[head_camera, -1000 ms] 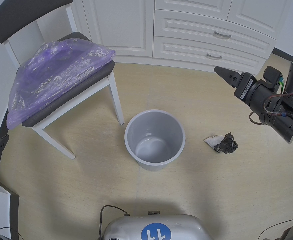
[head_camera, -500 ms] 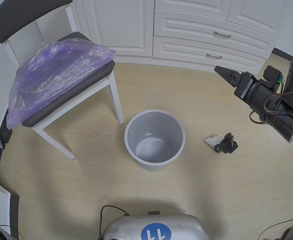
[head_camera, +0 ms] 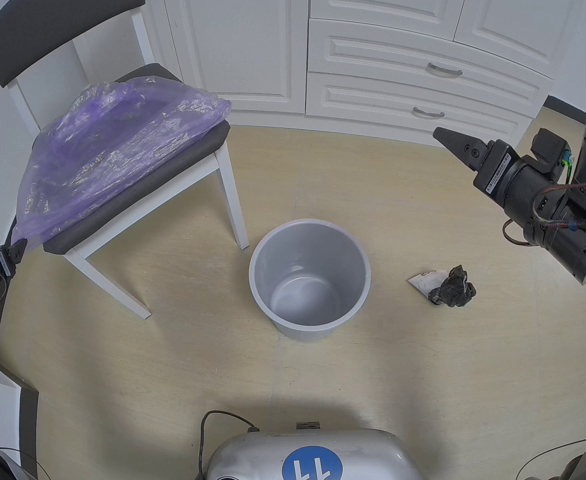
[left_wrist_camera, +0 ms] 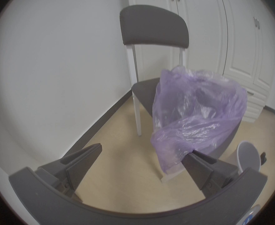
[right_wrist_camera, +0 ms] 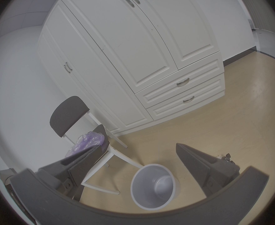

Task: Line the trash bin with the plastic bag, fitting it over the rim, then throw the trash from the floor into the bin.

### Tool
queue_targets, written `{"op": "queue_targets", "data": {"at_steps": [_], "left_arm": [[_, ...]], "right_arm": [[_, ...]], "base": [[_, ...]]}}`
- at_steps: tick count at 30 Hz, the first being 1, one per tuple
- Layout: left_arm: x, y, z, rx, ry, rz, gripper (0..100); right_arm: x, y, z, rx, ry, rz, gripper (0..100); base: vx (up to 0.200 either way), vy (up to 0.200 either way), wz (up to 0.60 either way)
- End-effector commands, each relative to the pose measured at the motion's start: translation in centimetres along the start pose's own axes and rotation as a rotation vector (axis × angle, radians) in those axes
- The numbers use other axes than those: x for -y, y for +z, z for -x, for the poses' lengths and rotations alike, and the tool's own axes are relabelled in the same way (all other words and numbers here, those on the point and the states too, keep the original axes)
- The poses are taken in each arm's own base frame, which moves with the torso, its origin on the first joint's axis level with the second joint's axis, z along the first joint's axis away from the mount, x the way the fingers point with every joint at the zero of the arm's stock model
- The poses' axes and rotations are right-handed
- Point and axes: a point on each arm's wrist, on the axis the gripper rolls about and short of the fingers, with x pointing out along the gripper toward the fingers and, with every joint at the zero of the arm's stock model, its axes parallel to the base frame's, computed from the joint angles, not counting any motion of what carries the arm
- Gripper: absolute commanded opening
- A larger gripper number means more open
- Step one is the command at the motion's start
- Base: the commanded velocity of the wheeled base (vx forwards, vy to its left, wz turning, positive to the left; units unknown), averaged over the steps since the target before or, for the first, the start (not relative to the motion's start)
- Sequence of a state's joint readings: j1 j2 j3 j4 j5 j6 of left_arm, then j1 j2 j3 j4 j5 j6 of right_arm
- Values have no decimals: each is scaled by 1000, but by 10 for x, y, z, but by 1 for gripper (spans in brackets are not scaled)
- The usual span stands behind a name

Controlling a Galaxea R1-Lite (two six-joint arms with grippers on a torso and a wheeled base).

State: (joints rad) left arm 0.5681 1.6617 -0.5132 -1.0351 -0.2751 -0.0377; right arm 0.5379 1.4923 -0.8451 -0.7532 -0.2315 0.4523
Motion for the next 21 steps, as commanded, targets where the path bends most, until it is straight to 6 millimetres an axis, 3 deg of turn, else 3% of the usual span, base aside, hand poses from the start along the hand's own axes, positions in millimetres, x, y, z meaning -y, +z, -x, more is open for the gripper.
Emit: {"op": "queue_targets", "data": {"at_steps": [1, 9, 21], "left_arm": [[3, 0, -6, 19, -18, 30, 100], [8, 24, -7, 235, -58, 111, 100], [8, 18, -16, 249, -70, 118, 100]], "right_arm": [[-1, 3, 3, 10, 6, -3, 100], [-3, 11, 9, 33, 17, -9, 100], [-3, 12, 9, 37, 19, -10, 100]], "base": [[0, 0, 0], [0, 0, 0], [0, 0, 0]]}}
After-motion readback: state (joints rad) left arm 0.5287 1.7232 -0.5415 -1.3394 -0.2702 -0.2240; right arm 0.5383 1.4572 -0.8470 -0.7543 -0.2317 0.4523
